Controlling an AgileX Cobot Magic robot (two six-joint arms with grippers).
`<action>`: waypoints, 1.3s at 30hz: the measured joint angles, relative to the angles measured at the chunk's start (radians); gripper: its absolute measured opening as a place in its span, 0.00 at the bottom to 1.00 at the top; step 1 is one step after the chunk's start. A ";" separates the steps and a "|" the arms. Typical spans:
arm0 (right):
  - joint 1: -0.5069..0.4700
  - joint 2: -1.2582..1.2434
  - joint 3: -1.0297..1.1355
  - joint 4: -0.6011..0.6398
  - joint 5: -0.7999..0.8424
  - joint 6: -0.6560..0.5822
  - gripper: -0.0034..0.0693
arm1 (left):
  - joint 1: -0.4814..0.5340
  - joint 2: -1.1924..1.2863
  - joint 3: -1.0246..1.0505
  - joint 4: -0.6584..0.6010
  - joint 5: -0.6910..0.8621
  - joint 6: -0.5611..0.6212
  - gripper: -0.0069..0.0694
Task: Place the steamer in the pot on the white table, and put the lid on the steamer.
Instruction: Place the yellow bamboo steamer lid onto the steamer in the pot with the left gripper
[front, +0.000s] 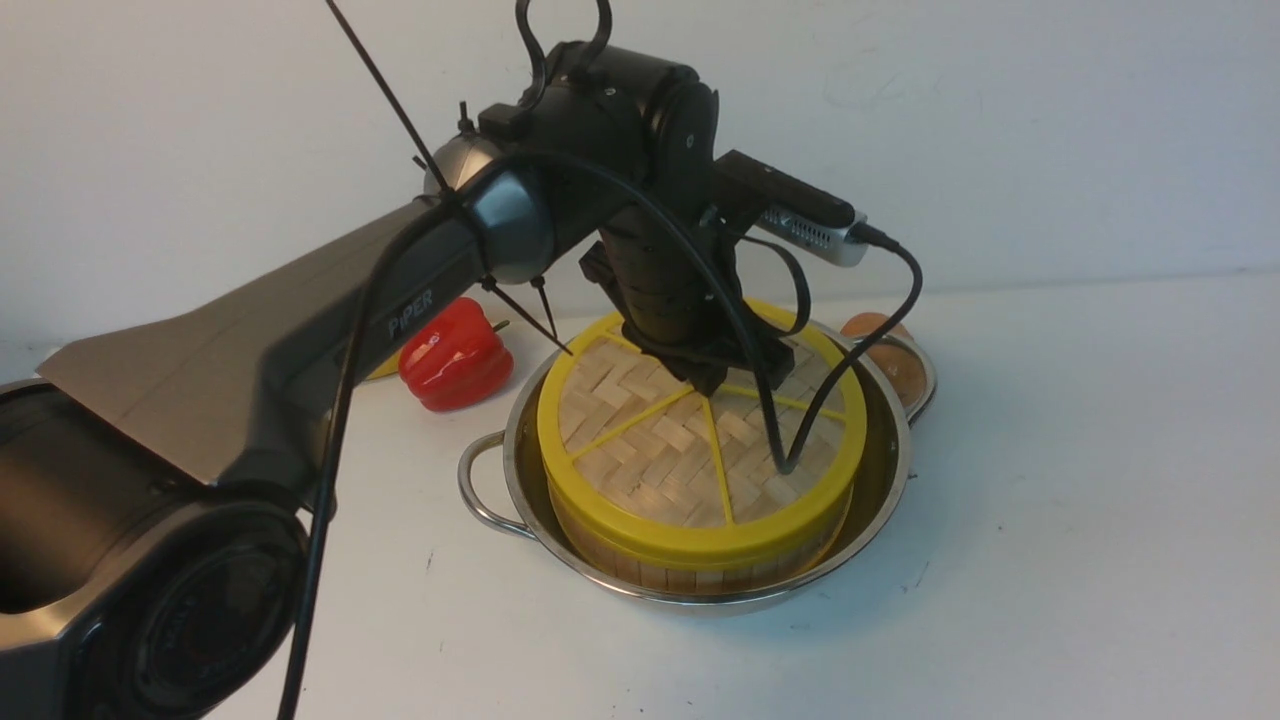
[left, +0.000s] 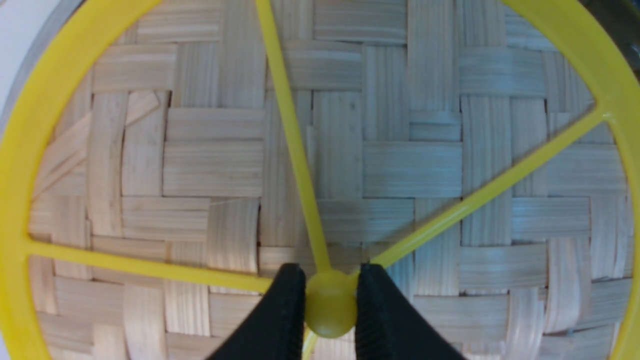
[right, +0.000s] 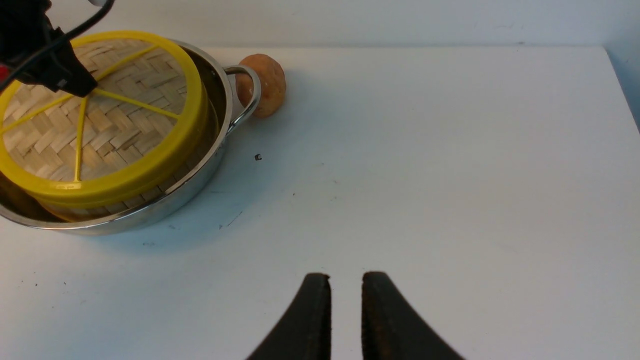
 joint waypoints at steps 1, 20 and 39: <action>0.000 0.000 0.000 0.000 0.000 0.000 0.20 | 0.000 0.000 0.000 0.000 0.000 0.000 0.25; 0.000 0.000 0.000 0.000 0.000 0.000 0.22 | 0.000 0.000 0.000 0.000 0.007 0.000 0.49; 0.000 0.000 0.000 -0.001 0.000 -0.014 0.22 | 0.000 -0.003 -0.290 0.014 0.091 0.001 0.50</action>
